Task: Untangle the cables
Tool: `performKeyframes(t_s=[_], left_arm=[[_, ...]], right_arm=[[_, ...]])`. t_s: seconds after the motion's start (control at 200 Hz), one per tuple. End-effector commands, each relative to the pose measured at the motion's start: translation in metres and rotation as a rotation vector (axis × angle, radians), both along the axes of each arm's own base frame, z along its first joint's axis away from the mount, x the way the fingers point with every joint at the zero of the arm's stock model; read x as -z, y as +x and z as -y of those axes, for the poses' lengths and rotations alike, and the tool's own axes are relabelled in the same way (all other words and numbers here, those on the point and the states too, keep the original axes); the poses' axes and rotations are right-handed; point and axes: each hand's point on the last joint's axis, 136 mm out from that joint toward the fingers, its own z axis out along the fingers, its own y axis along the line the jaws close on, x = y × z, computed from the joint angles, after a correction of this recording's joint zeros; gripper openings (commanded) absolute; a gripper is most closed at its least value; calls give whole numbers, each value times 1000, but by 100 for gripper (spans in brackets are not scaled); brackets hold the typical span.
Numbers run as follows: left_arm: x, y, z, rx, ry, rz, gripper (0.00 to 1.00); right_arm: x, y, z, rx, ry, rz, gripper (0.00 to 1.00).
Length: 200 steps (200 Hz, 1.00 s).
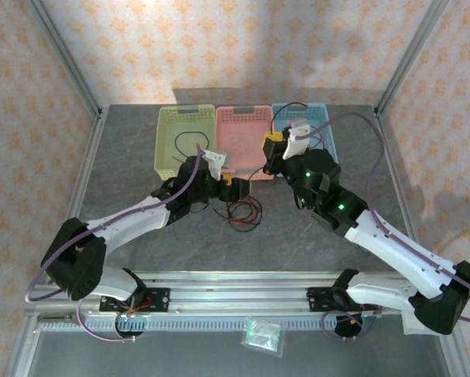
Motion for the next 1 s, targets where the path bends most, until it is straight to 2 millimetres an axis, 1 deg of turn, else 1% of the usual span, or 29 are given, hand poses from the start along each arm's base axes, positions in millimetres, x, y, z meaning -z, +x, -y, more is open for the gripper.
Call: performKeyframes(t_s=[0.0,0.155,0.26,0.36,0.476,0.576,0.656,0.731,0.831,0.996], left_arm=[[-10,-3,15,67,-90,21,78],[5,1,24,75,-86,-4,67],[9,5,27,61,-73,-1,49],[6,8,28,48,-76,8,35],[1,12,22,8,-67,21,23],[-15,13,19,-16,-84,42,15],[-35,13,16,-30,-96,69,10],[-53,16,7,-73,-78,104,5],[-79,18,-5,-114,-50,162,1],[-121,16,-16,-136,-30,229,0]], right_arm=[[-20,0,3,2,35,24,0],[-21,-2,5,7,46,22,0],[-20,-2,7,16,45,17,0],[-16,-1,10,33,40,9,0],[-12,0,15,58,33,4,0],[-5,3,13,61,12,-6,0],[1,4,11,59,2,-16,0],[8,5,10,61,-3,-28,0],[16,7,7,57,-20,-52,0],[30,7,0,22,-39,-86,10]])
